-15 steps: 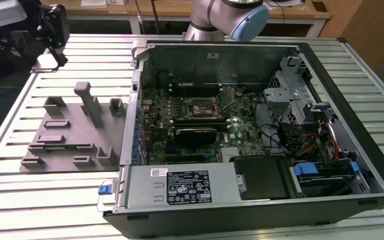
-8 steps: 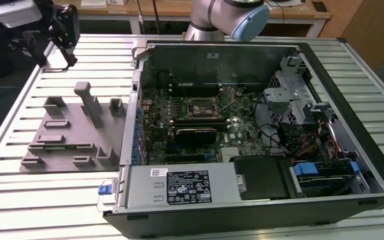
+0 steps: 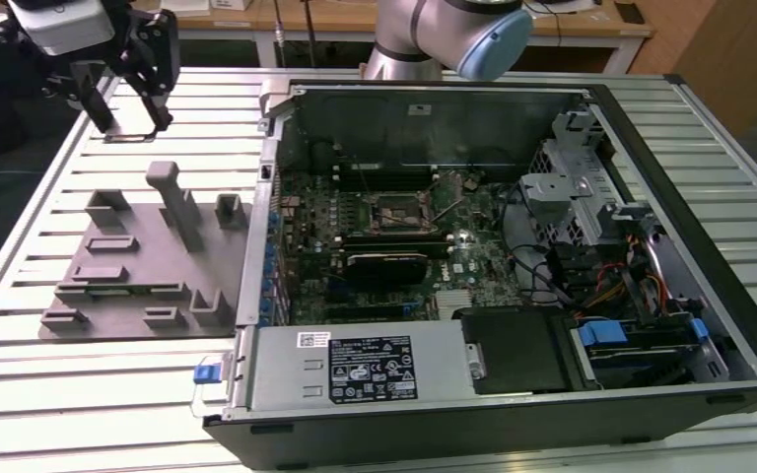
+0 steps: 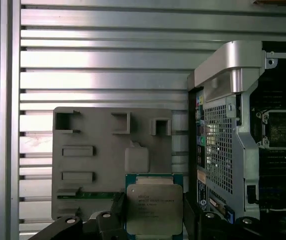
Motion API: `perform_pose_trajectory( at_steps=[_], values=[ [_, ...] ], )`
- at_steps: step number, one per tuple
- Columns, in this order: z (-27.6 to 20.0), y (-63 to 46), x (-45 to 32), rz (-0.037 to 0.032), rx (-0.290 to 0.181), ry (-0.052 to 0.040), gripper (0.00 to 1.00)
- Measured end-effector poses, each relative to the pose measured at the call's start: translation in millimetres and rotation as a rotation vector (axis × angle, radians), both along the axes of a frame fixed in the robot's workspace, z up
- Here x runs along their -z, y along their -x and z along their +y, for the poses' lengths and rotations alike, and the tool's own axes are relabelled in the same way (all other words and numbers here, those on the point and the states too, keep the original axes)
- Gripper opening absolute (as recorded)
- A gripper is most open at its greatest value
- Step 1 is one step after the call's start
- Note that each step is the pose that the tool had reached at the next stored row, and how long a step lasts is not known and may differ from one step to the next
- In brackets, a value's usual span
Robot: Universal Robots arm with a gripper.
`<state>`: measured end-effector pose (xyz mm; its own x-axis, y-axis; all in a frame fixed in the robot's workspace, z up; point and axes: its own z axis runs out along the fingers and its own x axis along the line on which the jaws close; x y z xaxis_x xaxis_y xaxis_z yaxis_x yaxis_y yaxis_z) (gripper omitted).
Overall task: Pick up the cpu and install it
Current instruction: 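Pick up the cpu and move it towards the insertion slot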
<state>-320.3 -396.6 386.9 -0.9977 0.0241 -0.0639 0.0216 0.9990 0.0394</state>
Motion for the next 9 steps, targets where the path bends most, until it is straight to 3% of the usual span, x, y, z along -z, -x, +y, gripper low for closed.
perform_pose_trajectory(
  at_steps=[9],
  values=[
    [0.0, -20.1, 0.0, 0.0, 0.0, 0.0, 0.55]
  ],
)
